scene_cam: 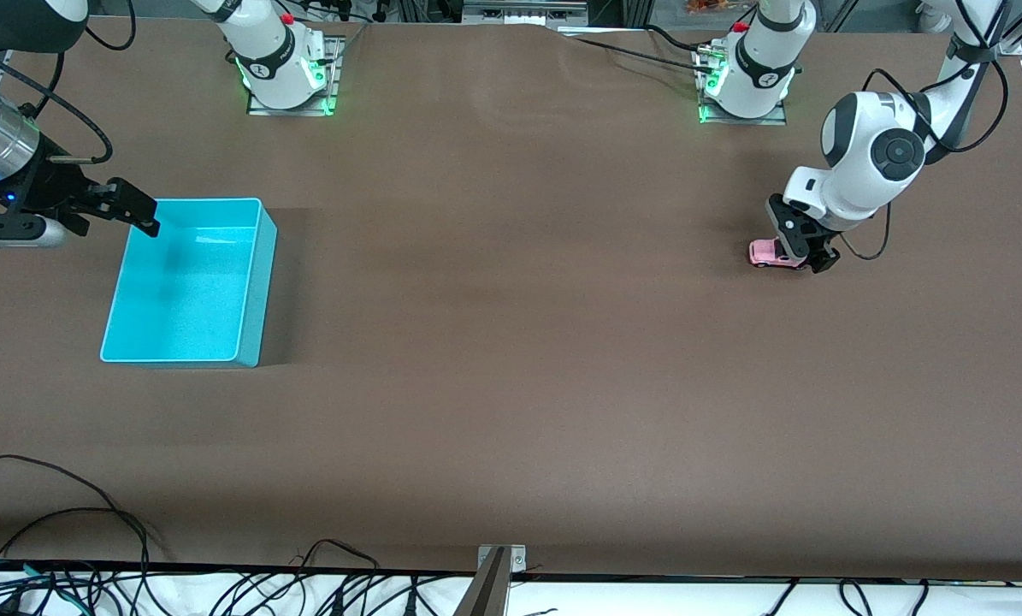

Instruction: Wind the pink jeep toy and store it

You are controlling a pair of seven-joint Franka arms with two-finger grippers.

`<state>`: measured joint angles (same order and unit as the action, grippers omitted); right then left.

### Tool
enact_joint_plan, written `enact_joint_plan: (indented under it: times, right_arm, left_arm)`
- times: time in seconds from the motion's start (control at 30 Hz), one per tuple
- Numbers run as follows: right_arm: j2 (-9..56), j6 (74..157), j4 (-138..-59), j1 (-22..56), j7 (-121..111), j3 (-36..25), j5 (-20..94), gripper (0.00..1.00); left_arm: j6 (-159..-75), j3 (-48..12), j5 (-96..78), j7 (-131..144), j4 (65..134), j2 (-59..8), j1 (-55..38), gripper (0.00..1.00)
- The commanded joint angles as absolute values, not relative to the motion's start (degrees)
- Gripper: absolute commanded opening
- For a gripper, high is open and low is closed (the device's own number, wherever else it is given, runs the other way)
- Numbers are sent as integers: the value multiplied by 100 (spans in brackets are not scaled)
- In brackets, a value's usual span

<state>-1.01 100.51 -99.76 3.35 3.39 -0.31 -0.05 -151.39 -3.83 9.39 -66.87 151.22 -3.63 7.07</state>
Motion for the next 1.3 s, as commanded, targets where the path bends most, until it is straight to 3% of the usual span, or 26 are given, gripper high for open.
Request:
enact_joint_plan:
  times: [0.0, 0.47, 0.6, 0.67, 0.8, 0.9, 1.27]
  right_arm:
    - [-97, 10046, -9923, 316, 360, -26, 88, 100]
    - [-97, 10037, -9932, 316, 360, -26, 97, 100]
    - [-97, 10037, -9932, 316, 360, -26, 97, 100]
    - [-97, 10028, -9932, 316, 360, -35, 88, 100]
    - [-97, 10028, -9932, 308, 360, -26, 97, 100]
    - [-97, 10028, -9932, 308, 360, -26, 97, 100]
    - [-97, 10028, -9932, 308, 360, -35, 97, 100]
  left_arm:
    - [-15486, -352, 1204, -6882, 15135, -597, 756, 100]
    - [-15776, -334, 1195, -6882, 15117, -888, 879, 100]
    - [-15785, -334, 1283, -6882, 15100, -888, 879, 76]
    - [-15785, -334, 1502, -6882, 15073, -879, 879, 52]
    - [-15925, -343, 2126, -6882, 15047, -861, 879, 22]
    - [-15996, -343, 2373, -6873, 15047, -853, 870, 6]
    - [-15987, -369, 2417, -6864, 14950, -844, 800, 0]
